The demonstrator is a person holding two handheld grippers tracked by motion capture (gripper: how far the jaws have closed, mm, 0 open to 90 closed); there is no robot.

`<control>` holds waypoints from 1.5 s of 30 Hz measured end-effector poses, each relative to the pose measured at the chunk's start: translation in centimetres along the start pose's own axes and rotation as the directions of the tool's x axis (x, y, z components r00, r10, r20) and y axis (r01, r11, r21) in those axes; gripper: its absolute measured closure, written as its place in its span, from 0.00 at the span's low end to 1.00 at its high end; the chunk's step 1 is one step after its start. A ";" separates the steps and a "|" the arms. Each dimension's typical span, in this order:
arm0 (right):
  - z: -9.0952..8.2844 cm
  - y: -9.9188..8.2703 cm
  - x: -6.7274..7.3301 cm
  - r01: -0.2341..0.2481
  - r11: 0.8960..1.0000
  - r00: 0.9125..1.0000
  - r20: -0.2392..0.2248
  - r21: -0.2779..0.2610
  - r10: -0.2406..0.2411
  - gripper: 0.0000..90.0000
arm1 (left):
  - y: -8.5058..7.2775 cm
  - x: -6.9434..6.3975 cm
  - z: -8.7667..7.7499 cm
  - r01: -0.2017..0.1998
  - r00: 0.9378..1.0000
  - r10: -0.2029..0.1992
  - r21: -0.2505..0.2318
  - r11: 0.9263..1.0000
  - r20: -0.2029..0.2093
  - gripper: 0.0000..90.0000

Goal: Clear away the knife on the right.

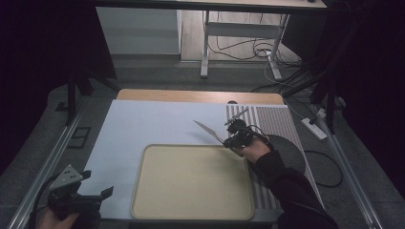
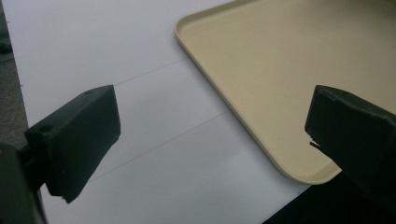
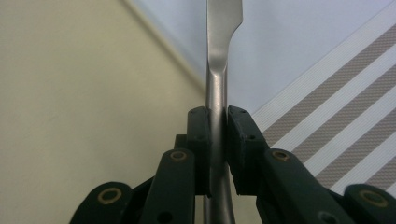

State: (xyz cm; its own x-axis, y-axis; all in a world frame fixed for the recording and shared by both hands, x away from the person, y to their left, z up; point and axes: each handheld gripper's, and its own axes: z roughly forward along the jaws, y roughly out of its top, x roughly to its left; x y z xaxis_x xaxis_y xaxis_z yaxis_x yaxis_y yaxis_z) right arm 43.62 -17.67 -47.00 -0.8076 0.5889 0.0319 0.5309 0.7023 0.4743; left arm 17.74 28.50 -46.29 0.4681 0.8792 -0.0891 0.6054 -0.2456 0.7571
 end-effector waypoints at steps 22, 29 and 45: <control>-1.2 -5.2 7.4 0.062 0.996 0.997 -0.053 0.069 -0.058 0.89 | 0.0 0.0 0.0 -0.002 1.000 0.002 0.000 1.000 0.000 0.04; -1.3 -7.1 9.1 0.073 0.989 0.996 -0.057 0.127 -0.066 0.89 | 0.1 0.0 0.0 -0.004 1.000 0.004 0.003 1.000 -0.001 0.04; -2.0 -5.5 9.7 0.100 0.994 0.984 -0.153 0.034 -0.094 1.00 | 0.1 -0.1 0.1 -0.006 1.000 0.006 0.008 1.000 -0.002 0.04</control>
State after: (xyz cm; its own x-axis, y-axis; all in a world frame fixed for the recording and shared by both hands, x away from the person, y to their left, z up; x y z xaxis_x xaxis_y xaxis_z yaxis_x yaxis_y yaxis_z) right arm 32.38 -16.60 -47.52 -0.8834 0.4526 0.1214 0.4560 0.7707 0.4450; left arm 17.87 28.37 -46.29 0.4704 0.8785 -0.0835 0.6076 -0.2538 0.7526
